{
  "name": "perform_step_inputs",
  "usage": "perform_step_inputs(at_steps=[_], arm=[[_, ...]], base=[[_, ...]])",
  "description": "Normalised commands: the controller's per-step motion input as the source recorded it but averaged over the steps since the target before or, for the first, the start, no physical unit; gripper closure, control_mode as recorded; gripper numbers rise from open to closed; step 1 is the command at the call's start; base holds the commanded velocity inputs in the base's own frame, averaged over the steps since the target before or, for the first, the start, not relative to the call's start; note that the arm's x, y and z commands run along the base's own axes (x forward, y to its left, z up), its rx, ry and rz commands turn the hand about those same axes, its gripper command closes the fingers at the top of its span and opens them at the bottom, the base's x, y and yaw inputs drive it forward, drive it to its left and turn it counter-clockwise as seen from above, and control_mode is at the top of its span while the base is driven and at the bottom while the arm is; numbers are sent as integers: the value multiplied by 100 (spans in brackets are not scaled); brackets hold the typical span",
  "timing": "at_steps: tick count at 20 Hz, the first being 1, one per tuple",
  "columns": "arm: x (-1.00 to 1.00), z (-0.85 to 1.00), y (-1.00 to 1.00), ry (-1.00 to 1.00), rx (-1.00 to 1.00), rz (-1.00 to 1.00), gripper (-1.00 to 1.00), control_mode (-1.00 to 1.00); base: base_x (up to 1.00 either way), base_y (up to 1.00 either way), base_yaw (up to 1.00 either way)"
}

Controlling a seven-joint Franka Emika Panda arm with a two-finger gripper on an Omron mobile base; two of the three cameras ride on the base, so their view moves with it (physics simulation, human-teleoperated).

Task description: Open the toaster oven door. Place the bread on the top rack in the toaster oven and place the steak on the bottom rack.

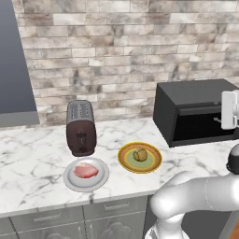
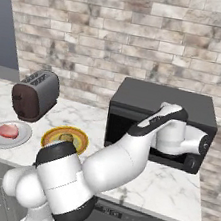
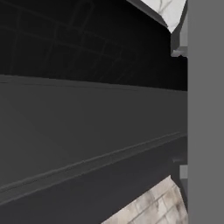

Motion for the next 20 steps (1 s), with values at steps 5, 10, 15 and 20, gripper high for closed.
perform_step_inputs(at_steps=[5, 10, 15, 20], arm=[[8, -15, 0, -1, 2, -5, -100, -100], [3, -10, -1, -7, 2, -3, -100, -100], [9, -14, 2, -17, 2, -7, -100, -100], [16, -12, -5, -26, 0, -12, -100, -100]], base=[[0, 0, 0], [0, 0, 0], [0, 0, 0], [0, 0, 0]])
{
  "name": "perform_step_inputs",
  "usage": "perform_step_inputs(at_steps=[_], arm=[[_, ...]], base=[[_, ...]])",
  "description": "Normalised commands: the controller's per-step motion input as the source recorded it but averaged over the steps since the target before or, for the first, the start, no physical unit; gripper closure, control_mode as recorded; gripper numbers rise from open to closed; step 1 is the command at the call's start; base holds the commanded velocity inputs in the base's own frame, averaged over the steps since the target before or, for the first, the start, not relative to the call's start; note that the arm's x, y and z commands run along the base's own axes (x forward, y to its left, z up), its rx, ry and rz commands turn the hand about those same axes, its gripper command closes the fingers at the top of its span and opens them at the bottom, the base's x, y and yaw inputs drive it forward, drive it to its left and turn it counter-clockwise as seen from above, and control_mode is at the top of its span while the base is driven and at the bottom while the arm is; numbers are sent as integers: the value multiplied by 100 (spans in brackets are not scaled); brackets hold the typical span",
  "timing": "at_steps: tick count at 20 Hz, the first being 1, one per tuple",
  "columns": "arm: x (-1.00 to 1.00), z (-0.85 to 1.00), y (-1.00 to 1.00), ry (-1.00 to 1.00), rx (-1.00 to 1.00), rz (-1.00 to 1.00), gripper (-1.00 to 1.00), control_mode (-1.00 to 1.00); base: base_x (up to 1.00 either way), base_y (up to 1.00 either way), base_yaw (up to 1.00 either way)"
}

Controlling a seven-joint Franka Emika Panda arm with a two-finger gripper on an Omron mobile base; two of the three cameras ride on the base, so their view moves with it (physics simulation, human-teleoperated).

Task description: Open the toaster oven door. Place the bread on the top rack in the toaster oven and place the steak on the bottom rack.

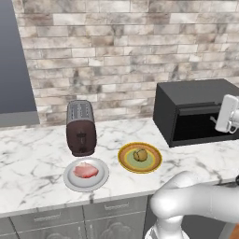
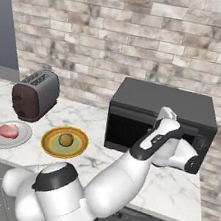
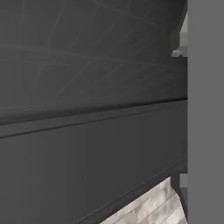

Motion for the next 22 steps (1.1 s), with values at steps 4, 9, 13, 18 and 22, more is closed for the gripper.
perform_step_inputs(at_steps=[4, 9, 13, 18, 22], arm=[[18, -6, -11, -21, 0, -10, -100, -100], [18, 0, -9, -10, 0, -8, -100, -100], [12, 0, -11, -3, 0, -5, 100, -100], [10, 8, -16, 0, 1, -1, 100, -100], [9, 18, -16, 0, 0, 0, 100, -100]], base=[[0, 0, 0], [0, 0, 0], [0, 0, 0], [0, 0, 0], [0, 0, 0]])
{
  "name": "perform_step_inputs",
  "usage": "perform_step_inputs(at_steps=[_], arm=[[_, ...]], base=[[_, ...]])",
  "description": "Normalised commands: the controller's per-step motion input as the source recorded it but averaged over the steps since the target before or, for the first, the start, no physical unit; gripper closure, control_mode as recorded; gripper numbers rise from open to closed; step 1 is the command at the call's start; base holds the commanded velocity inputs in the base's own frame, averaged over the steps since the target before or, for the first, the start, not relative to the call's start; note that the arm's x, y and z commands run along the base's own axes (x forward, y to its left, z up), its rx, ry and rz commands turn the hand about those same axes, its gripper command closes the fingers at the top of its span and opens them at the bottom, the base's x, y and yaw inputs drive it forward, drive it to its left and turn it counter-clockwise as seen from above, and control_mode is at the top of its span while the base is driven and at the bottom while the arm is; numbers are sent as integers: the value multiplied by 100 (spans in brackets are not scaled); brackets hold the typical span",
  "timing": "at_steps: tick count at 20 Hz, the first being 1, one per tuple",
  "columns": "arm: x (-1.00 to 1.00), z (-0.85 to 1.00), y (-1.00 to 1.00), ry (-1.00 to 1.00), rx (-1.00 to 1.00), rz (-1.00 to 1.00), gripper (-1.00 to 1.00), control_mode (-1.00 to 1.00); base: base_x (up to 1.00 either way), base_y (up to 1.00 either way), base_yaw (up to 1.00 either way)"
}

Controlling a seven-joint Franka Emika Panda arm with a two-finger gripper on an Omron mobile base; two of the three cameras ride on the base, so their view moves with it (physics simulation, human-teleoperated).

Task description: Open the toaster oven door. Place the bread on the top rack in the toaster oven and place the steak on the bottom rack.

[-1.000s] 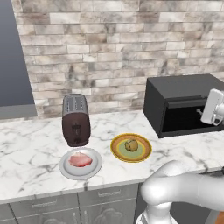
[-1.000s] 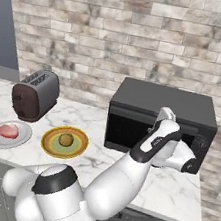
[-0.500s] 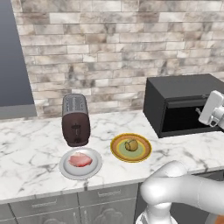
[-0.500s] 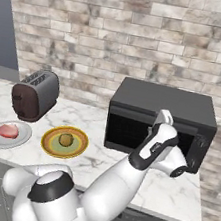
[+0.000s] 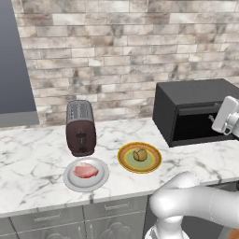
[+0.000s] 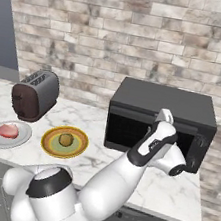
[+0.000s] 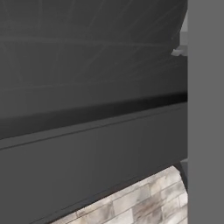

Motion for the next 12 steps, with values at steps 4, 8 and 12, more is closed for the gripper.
perform_step_inputs(at_steps=[4, 8, 12], arm=[[10, 24, -19, 0, 2, 0, 100, -100], [4, 24, -14, 0, 3, 0, 100, -100], [0, 15, -8, 0, 2, 0, 100, -100]], base=[[0, 0, 0], [0, 0, 0], [0, 0, 0]])
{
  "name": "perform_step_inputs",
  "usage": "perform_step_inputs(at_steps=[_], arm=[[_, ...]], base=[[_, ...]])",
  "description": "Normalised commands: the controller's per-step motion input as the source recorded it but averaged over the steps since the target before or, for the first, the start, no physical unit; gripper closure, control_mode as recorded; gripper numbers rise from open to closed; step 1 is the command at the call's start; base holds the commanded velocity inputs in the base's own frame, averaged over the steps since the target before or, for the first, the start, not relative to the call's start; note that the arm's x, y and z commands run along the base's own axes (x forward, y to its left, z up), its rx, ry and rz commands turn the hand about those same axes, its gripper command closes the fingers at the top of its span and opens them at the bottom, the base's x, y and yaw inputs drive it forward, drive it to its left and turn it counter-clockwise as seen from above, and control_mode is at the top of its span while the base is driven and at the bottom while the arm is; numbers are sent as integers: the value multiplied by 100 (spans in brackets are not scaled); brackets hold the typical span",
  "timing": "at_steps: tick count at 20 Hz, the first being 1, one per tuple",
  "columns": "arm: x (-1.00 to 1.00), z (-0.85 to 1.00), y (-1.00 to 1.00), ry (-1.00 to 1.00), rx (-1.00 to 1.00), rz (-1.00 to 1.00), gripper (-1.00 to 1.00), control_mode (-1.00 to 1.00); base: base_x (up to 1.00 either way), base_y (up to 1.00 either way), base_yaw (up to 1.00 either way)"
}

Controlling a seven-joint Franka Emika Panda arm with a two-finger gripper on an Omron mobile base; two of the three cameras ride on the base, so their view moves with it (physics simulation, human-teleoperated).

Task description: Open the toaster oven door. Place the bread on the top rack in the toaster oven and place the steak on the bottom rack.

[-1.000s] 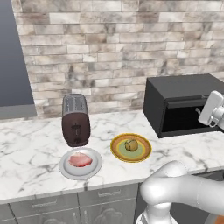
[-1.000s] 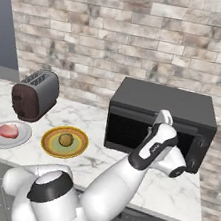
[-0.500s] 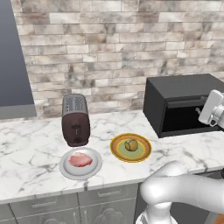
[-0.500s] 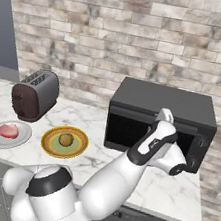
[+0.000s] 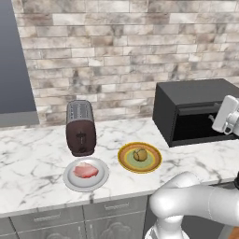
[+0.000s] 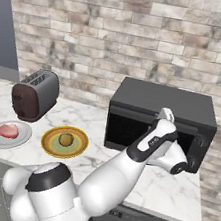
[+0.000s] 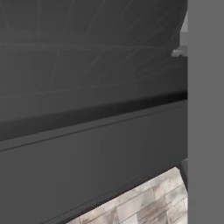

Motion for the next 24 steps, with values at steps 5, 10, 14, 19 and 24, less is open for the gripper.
perform_step_inputs(at_steps=[5, 10, 14, 19, 24], arm=[[-3, -9, 0, 0, 0, 0, 100, -100], [0, -24, 0, 8, 0, 0, 100, -100], [0, -40, 10, 21, 0, 0, 100, -100], [-6, -27, 11, 20, 1, 0, 100, -100], [-28, -14, 11, 10, 7, 0, 100, -100]], base=[[0, 0, 0], [0, 0, 0], [0, 0, 0], [0, 0, 0], [0, 0, 0]])
